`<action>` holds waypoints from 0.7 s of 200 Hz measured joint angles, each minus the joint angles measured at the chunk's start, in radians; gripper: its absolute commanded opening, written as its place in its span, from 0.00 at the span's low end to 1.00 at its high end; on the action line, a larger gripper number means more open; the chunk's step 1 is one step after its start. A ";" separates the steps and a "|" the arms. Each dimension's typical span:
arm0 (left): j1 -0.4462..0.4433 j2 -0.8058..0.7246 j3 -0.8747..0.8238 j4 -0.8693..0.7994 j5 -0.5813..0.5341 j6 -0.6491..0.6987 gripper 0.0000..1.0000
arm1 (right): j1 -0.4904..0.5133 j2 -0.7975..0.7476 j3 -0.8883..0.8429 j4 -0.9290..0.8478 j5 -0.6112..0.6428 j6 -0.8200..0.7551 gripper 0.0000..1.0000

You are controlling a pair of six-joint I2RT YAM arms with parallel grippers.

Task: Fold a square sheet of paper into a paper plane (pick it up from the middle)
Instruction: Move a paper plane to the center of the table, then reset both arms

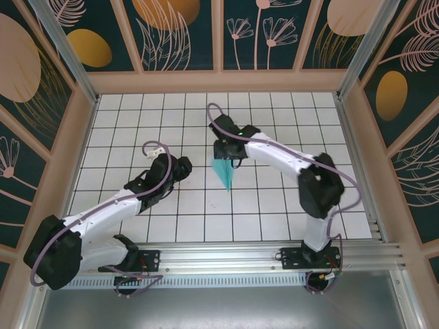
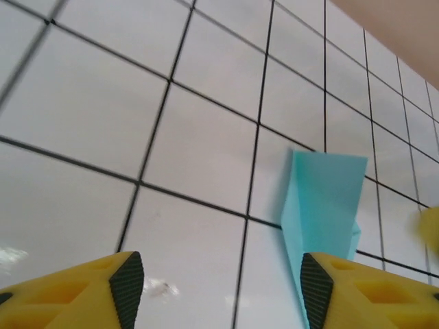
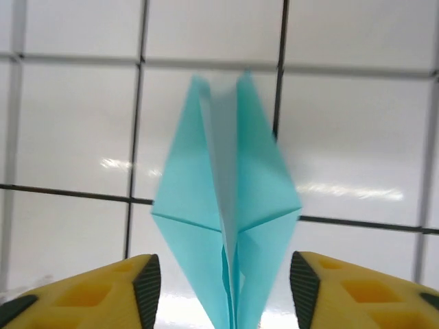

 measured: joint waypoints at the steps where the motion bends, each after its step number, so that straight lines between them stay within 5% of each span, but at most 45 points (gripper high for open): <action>1: 0.001 -0.002 0.000 -0.001 -0.003 0.003 0.73 | -0.002 -0.014 -0.005 0.002 0.008 0.003 0.61; 24: 0.026 -0.059 0.000 -0.033 -0.119 0.079 0.98 | -0.055 -0.250 -0.146 0.095 0.150 -0.005 0.64; 52: 0.091 -0.166 -0.032 -0.006 -0.301 0.205 0.99 | -0.246 -0.517 -0.479 0.352 0.330 -0.110 0.70; 71: 0.151 -0.206 -0.079 0.054 -0.419 0.304 0.99 | -0.429 -0.560 -0.706 0.536 0.379 -0.188 0.71; 97: 0.240 -0.161 -0.150 0.177 -0.512 0.439 0.98 | -0.605 -0.529 -0.966 0.789 0.331 -0.328 0.72; 140: 0.354 -0.028 -0.344 0.560 -0.510 0.652 0.98 | -0.681 -0.488 -1.248 1.344 0.098 -0.526 0.70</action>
